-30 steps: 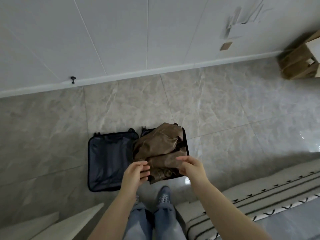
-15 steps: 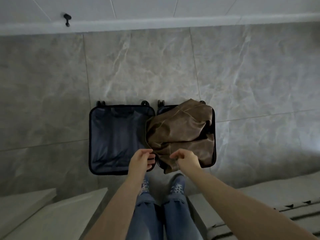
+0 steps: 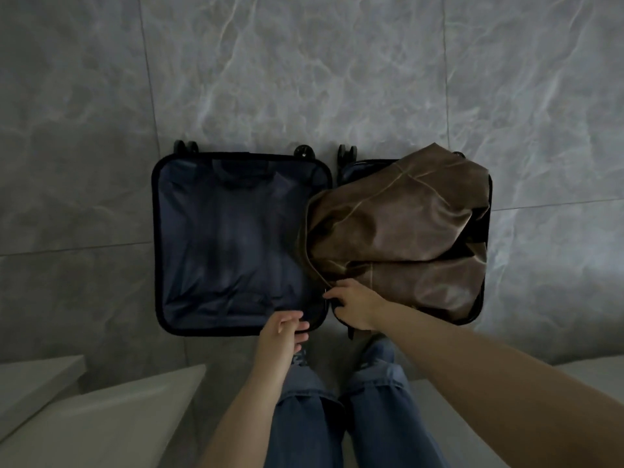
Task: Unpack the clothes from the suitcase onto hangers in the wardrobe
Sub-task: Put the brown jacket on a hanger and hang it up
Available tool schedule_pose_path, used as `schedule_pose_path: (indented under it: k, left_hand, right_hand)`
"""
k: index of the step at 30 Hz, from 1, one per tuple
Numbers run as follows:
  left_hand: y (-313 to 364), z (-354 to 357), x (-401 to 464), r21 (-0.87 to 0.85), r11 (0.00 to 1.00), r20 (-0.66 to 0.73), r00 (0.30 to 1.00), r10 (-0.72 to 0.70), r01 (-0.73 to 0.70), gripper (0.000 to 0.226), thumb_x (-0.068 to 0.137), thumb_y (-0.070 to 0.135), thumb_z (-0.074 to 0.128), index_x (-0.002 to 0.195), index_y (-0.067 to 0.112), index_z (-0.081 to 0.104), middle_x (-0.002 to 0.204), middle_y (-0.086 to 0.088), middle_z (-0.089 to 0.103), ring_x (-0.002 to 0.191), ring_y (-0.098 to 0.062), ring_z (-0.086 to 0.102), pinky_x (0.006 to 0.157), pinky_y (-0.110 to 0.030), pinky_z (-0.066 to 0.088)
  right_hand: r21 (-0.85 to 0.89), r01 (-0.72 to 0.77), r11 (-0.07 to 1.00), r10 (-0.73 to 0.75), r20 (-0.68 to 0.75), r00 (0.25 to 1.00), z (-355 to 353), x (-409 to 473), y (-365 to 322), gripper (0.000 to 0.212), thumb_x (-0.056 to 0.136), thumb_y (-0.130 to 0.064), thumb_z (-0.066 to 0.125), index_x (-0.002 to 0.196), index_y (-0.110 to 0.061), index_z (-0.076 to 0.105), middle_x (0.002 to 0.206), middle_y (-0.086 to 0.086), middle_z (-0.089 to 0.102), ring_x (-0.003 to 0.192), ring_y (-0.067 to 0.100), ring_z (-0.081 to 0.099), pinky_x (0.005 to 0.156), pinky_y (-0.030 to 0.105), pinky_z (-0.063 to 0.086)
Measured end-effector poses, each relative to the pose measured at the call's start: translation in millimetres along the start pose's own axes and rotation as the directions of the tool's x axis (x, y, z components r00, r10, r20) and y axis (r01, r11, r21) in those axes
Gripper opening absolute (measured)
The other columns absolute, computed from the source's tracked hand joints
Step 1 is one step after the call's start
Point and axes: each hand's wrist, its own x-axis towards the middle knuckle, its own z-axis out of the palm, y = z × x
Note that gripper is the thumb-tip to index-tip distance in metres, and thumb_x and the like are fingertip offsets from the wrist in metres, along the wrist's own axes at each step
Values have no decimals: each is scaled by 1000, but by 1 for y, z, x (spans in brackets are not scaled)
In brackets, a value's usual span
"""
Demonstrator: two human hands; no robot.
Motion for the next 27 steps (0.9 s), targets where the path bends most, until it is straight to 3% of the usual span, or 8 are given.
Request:
schedule_pose_path:
  k: [2, 5, 9, 12, 15, 18, 22, 27]
  left_hand:
    - [-7, -2, 12, 17, 1000, -20, 1000, 11, -11, 20, 101, 10, 44, 103, 16, 63, 95, -4, 69, 84, -17, 66, 74, -28, 51]
    - [-17, -5, 30, -28, 1000, -27, 1000, -10, 9, 21, 102, 11, 43, 100, 17, 64, 97, -6, 69, 86, -20, 66, 77, -30, 51]
    - [-24, -6, 40, -113, 993, -33, 999, -23, 19, 23, 103, 11, 41, 100, 16, 64, 100, -8, 69, 90, -21, 66, 81, -32, 52]
    - [-23, -4, 39, -114, 993, -37, 999, -20, 16, 23, 103, 11, 40, 102, 15, 63, 101, -8, 69, 91, -20, 66, 85, -33, 52]
    - [-18, 0, 29, -100, 995, -39, 999, -19, 15, 25, 104, 11, 39, 110, 11, 63, 100, -7, 69, 90, -20, 66, 83, -31, 52]
    - [-9, 9, 15, -97, 995, -20, 1000, -17, 15, 27, 104, 12, 38, 117, 7, 61, 99, -7, 69, 89, -19, 66, 81, -31, 52]
    - [19, 32, -18, -186, 979, 87, 994, -72, 87, 30, 103, 25, 44, 125, 9, 57, 115, -7, 66, 102, -23, 64, 94, -38, 50]
    - [50, 58, -61, -315, 939, 270, 961, -54, 141, 53, 90, 52, 59, 132, 19, 57, 124, -4, 65, 116, -17, 60, 101, -36, 47]
  right_hand:
    - [32, 0, 1000, 0, 11, 1000, 8, 13, 0, 54, 100, -18, 47, 153, -21, 34, 164, 10, 4, 153, 24, 9, 120, 30, 22]
    - [42, 4, 999, -4, -5, 1000, 19, 37, -2, 61, 101, -20, 46, 157, -17, 22, 165, 10, -5, 153, 26, 4, 121, 31, 23]
    - [40, 22, 999, -21, -42, 999, 25, 55, -7, 58, 103, -15, 41, 156, -3, 20, 161, 15, 19, 148, 28, 19, 116, 24, 18]
    - [64, 37, 997, -25, -181, 983, 20, 49, -9, 47, 102, -10, 42, 148, -3, 38, 148, 16, 41, 137, 28, 39, 108, 21, 25]
    - [164, 58, 985, 7, -372, 928, 10, 28, -9, 30, 95, -13, 59, 124, -8, 57, 126, 12, 56, 117, 27, 55, 99, 27, 40]
    - [307, 74, 949, 86, -477, 875, -1, -4, -12, 40, 82, -23, 75, 108, -17, 46, 112, 6, 60, 103, 26, 59, 90, 41, 50]
    - [359, 167, 918, 82, -584, 808, -10, -60, -16, 60, 71, -31, 85, 107, -23, 37, 109, -1, 59, 97, 18, 61, 81, 36, 54]
    - [425, 210, 881, 92, -588, 804, 5, -135, -19, 44, 77, -24, 76, 105, -22, 43, 93, -3, 67, 79, 18, 67, 73, 41, 56]
